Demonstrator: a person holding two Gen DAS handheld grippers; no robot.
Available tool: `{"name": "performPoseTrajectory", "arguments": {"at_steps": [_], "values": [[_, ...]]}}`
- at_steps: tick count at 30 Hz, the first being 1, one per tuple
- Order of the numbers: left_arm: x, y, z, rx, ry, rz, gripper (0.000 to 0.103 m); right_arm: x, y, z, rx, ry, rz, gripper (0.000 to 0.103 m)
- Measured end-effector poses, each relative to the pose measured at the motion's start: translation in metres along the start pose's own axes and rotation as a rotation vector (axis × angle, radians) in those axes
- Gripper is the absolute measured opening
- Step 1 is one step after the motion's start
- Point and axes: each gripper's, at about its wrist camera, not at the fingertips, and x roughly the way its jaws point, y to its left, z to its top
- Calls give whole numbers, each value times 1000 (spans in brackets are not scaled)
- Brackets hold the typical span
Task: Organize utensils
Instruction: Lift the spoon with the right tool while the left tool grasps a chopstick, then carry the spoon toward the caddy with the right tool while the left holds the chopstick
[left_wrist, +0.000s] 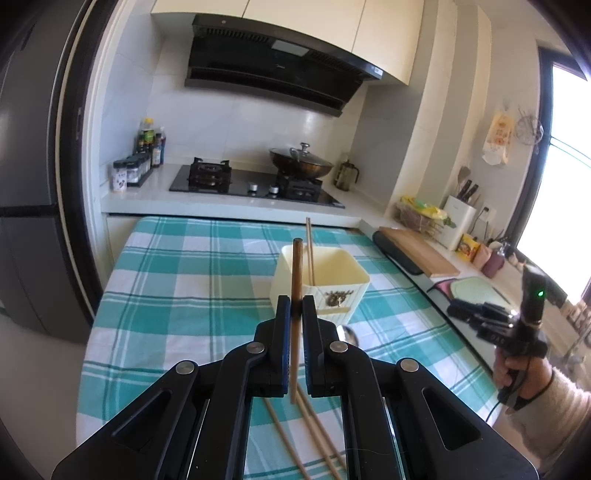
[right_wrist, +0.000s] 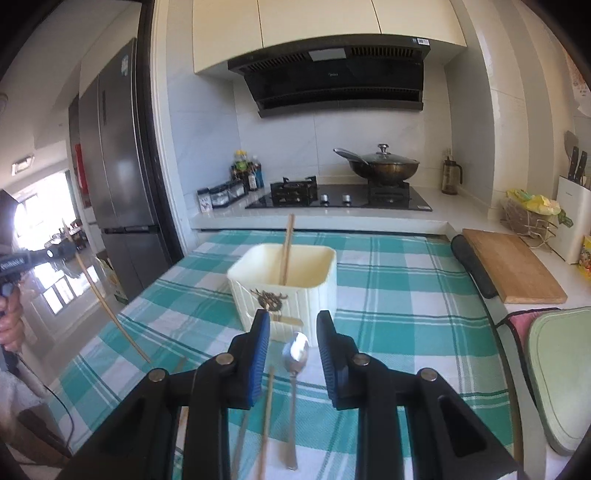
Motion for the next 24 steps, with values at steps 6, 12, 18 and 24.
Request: {"name": "performPoseTrajectory", "arguments": {"at_steps": [6,12,18,24], "values": [[-4,5,-1,-26,1,-4,4,81,-3,-50,-60,282,-11,34],[-6,7,-2,-35,6,6,4,154,1,-73,11,356,22,56],[-4,10,-5,-50,13,11,4,222,0,-62,72,395,-29,56],[1,16,-7,-64,30,19,4,248,21,-60,-48,406,-101,59]]}}
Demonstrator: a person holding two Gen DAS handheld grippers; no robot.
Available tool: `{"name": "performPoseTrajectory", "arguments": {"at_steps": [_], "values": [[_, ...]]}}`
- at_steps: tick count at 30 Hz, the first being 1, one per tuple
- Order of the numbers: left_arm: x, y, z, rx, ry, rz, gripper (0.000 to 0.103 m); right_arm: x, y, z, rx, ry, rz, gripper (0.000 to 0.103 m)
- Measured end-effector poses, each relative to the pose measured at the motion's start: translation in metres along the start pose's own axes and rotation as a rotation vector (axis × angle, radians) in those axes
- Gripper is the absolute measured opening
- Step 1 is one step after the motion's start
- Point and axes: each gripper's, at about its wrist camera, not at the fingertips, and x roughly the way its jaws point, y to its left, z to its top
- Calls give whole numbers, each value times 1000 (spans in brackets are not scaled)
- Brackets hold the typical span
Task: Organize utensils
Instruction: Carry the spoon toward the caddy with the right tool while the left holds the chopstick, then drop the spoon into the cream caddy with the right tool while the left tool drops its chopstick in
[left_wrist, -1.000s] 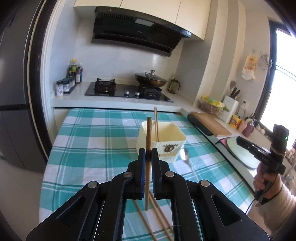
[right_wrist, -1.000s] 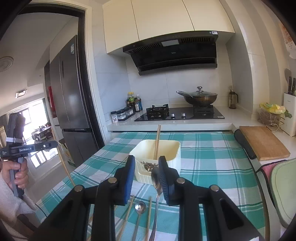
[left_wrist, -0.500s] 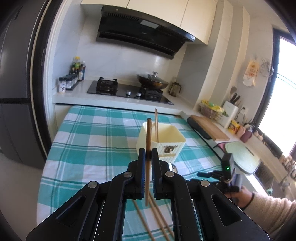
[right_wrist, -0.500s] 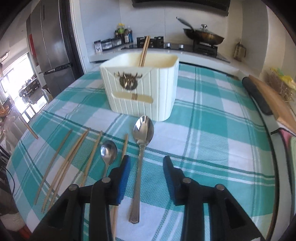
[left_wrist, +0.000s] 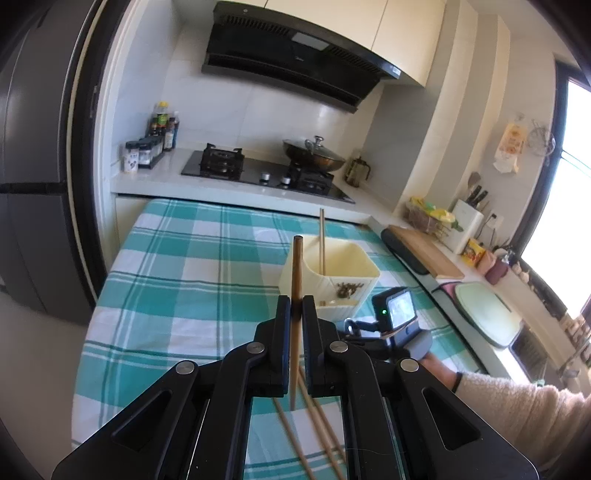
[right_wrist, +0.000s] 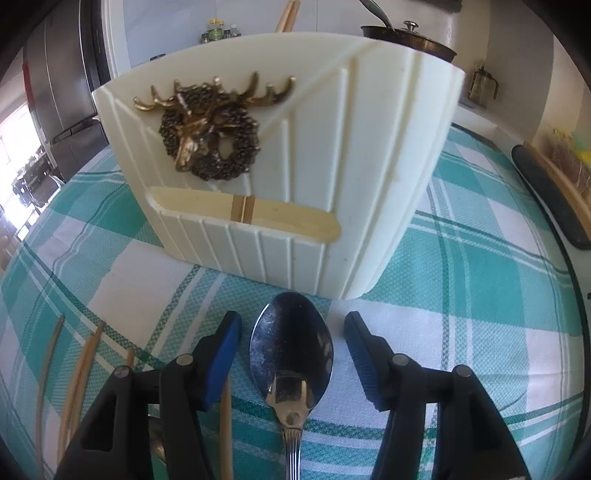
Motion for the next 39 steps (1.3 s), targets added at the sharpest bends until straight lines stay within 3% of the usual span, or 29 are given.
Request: {"name": "performPoseTrajectory", "arguments": {"at_steps": [1,2,4,7,15,25,33,39], "values": [[1,1,0,-2,3,0,4,-1,0,-1,8,7,-4,57],[1,1,-1,-4,7,0,4,-4,0,-3,11,10,-7,41],[2,1,-1,-5,11,-5,4,-12,1,-7,3,8,-15,41],[-2,-3,-2,5,4,-14,4,-40,-4,-20,15,-73,32,41],[-8,-14,-1,28,-18,-43,4,-153,-22,-43,52,-287,169,41],[-7,-28,6,39,-21,-82,4,-238,-29,-53,50,-459,208,41],[3,-32,37,24,7,-140,4,-258,-33,-6,58,-489,231,41],[7,-53,100,90,-86,-145,4,-275,-41,52,39,-515,238,41]]}}
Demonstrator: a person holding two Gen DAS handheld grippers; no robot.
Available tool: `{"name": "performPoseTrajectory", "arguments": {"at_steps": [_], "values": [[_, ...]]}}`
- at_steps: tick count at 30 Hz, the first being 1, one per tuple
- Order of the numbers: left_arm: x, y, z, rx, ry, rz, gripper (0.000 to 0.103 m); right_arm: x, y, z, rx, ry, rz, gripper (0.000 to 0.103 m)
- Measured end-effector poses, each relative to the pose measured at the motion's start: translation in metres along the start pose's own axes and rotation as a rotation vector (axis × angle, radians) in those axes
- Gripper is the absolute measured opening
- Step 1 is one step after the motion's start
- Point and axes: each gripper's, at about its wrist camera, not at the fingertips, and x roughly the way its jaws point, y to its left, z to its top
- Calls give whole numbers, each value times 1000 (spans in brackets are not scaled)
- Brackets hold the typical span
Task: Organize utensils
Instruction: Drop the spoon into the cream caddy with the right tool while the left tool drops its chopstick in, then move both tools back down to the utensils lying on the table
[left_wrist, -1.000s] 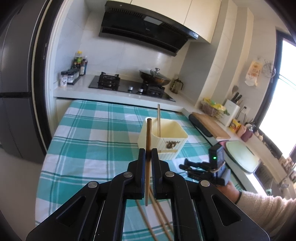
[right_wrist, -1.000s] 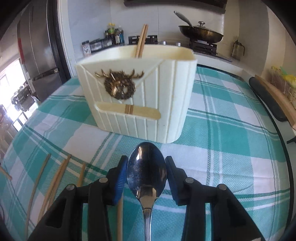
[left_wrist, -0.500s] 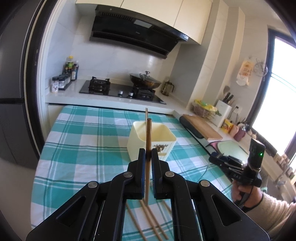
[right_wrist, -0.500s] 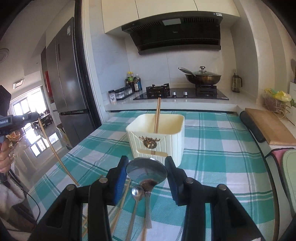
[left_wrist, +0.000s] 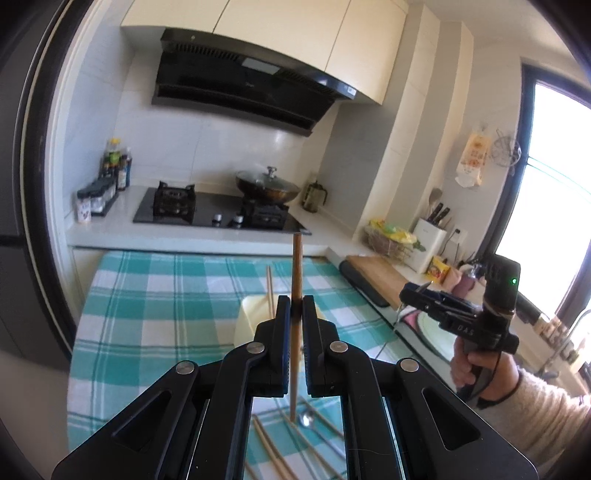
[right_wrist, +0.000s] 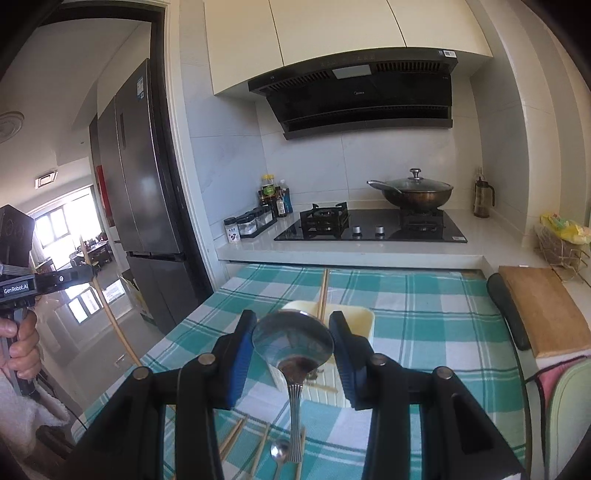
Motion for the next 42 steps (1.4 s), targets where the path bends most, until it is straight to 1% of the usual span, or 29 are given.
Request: {"name": "performPoseTrajectory", "arguments": {"at_steps": [3,6,9,12,14,16,20,23,26,29,31,33,35,36,38,39,40,41,42], "values": [[15,-8,36,29,-56,-4,4,12,-6,33,-4,-28,-12,41],[40,-17,63,62,-106,7,4,27,-14,61,6,-66,-25,41],[72,-23,76,92,-133,27,4,46,-19,79,-4,-104,-44,41],[109,-24,75,113,-123,50,4,69,-23,81,-29,-121,-72,41],[138,-19,68,109,-83,62,4,88,-29,75,-19,-104,-78,41],[166,-11,58,94,-28,73,4,109,-39,65,10,-59,-78,41],[220,14,32,46,116,103,4,154,-58,38,72,75,-69,41],[250,33,10,-6,213,118,4,185,-68,17,97,184,-71,41],[278,42,-11,-34,311,123,4,209,-78,2,136,267,-85,41],[292,47,-26,-39,350,132,6,224,-87,-10,167,297,-108,41],[297,49,-31,-52,373,139,7,228,-91,-15,184,292,-122,41],[296,51,-32,-58,383,152,14,229,-95,-16,199,291,-134,42],[282,50,-32,-63,375,136,34,222,-96,-14,221,274,-146,42],[273,49,-31,-57,372,132,38,214,-96,-13,227,264,-140,42],[245,46,-34,-25,377,127,52,192,-92,-12,212,247,-135,42],[232,45,-36,-9,386,127,56,180,-89,-12,198,246,-132,42],[215,44,-42,9,405,128,65,165,-85,-14,179,249,-125,42],[197,44,-51,26,434,129,73,149,-81,-18,159,258,-115,45],[182,44,-60,37,460,130,75,133,-78,-24,140,270,-107,48]]}}
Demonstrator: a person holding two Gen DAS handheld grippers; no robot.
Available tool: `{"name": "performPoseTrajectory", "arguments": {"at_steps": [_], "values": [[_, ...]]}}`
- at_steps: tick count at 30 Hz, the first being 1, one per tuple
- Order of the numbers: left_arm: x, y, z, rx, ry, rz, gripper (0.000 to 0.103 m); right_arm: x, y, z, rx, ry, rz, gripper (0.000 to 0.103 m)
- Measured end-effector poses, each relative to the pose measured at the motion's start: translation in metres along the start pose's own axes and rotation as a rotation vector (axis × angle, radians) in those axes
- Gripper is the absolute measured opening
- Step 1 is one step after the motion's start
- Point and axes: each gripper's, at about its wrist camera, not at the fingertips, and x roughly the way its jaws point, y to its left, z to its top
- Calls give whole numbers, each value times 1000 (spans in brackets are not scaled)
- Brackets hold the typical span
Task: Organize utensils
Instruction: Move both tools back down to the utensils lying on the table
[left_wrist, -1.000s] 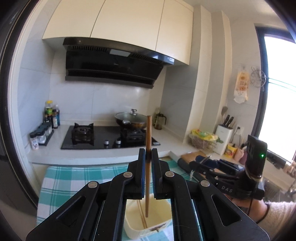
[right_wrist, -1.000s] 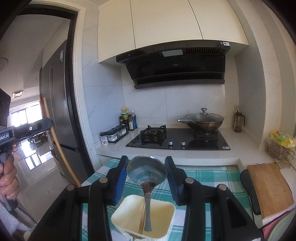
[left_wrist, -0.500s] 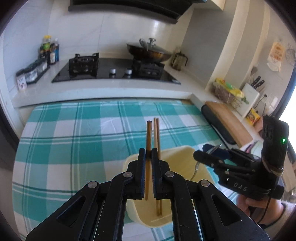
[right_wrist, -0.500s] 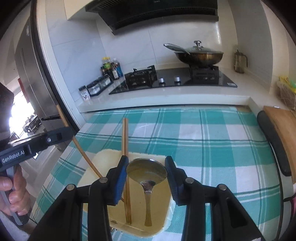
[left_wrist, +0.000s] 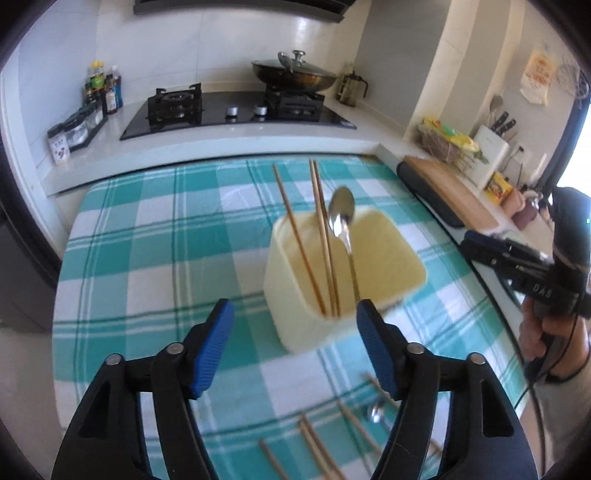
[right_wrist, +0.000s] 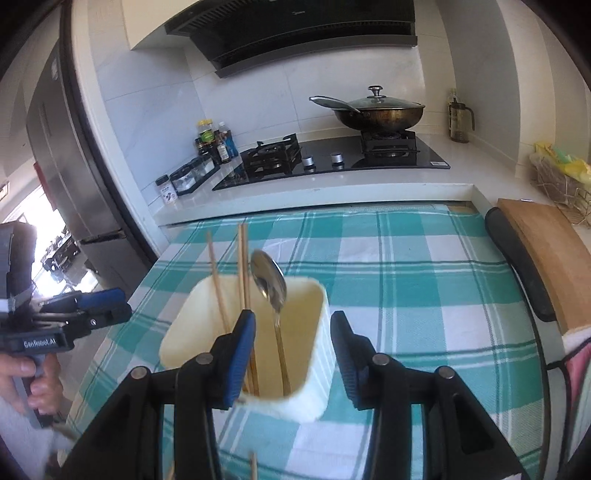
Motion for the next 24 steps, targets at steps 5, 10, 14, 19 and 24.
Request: {"name": "performPoseTrajectory", "arguments": {"at_steps": [5,10,14,19,24], "values": [[-29,-1,-112,39,153,27,82,-58,-5,-83,-72,47,-46,55],[-20,7,-195,-57,132,94,88,-71,-15,-187,-32,87,-153,55],[5,31,-216,-159,76,165,88,-64,-22,-235,12,112,-246,55],[32,55,-214,-209,51,223,88,-66,-17,-254,-13,91,-266,55],[50,58,-202,-119,44,311,94,-58,-16,-259,-23,112,-280,55]]}}
